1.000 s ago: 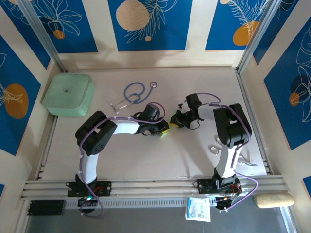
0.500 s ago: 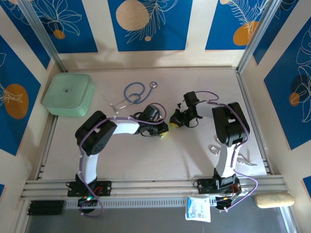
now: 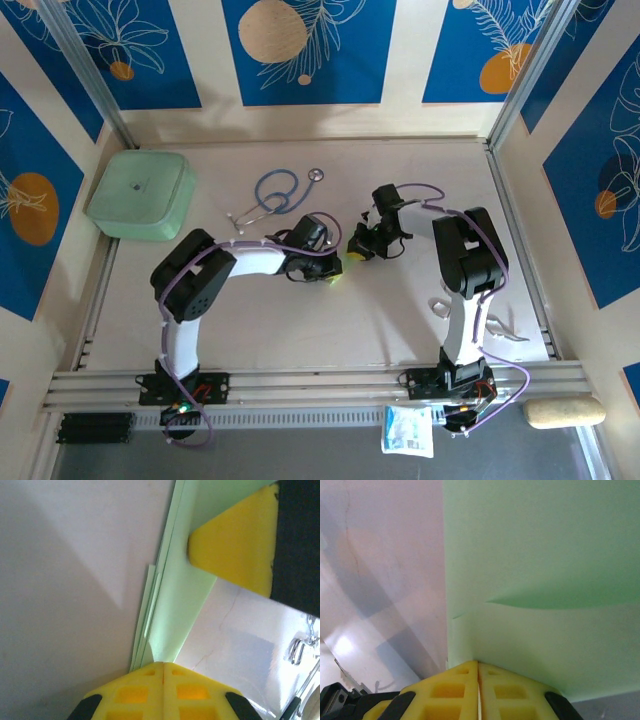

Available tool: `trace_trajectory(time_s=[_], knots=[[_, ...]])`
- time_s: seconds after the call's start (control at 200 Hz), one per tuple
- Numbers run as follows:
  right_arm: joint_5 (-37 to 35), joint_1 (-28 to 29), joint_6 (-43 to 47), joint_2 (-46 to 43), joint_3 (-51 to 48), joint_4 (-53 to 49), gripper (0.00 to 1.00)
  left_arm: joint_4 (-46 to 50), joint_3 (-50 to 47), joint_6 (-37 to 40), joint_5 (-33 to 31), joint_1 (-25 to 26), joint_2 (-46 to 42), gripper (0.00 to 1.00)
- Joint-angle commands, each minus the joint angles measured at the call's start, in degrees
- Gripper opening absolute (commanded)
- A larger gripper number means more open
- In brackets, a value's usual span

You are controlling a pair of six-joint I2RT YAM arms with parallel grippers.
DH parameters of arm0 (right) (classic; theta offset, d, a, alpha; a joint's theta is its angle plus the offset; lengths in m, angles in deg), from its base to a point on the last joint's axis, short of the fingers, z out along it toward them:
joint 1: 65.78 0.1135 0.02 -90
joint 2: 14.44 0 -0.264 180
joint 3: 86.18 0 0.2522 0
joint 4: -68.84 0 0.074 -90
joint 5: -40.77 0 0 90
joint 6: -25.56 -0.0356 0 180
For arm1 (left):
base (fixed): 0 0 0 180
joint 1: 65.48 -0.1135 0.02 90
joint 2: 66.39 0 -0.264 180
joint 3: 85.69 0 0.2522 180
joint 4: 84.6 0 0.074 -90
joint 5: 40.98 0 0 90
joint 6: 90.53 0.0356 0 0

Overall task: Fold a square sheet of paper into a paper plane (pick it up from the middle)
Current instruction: Fold the wing for the fifth time at the center of the table.

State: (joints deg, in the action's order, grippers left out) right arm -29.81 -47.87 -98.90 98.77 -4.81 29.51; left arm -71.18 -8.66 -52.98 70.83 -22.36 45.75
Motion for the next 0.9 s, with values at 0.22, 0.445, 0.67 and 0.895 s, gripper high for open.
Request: trace_trajectory(time_s=[0.22,0.445,0.67,0.895], knots=[[-7.5,0.4,0.4,5.0,-0.5,-4.4,0.1,1.8,6.4,4.7,3.2,-0.1,1.5,0.07],[-7.6,0.5,0.7,5.3,0.0,-5.3,0.1,4.9,8.4,6.1,2.0,-0.1,5.0,0.05],[-9.4,0.7,1.2,6.2,1.3,-7.5,0.09,7.5,5.9,6.4,2.0,-0.1,4.8,0.02],[-11.5,0.8,1.3,7.3,2.7,-10.0,0.09,9.7,2.9,7.0,3.3,-0.1,2.3,0.01]])
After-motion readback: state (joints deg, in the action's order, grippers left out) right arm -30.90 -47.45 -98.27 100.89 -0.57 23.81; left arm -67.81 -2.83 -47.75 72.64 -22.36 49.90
